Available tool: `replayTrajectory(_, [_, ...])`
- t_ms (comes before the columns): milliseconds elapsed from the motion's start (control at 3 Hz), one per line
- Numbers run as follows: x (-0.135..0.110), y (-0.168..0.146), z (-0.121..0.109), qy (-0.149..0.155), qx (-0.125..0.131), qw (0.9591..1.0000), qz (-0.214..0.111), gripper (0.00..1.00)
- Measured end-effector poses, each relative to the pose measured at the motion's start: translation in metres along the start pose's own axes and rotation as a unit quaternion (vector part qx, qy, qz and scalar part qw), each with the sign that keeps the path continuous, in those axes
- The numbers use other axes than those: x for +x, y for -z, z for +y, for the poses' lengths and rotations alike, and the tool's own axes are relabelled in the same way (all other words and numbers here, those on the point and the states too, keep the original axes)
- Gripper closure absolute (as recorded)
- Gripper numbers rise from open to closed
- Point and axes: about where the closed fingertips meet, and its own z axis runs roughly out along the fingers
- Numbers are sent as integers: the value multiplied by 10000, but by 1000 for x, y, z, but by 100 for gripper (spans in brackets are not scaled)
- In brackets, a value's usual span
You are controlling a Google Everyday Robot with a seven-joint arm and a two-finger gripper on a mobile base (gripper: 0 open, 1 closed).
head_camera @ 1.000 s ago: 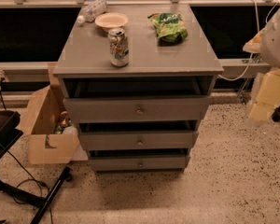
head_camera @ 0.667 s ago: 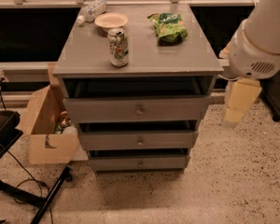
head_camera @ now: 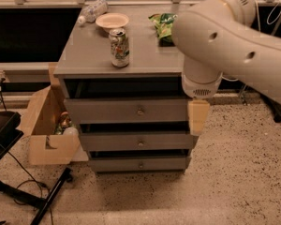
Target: Open top drawer
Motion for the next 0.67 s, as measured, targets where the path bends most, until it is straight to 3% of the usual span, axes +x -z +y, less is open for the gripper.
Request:
replayTrajectory(333, [-7,-48,-14,-69,-78,9997,215,0])
replayTrajectory(667, [-11,-90,-28,-290,-228,9993,15,0])
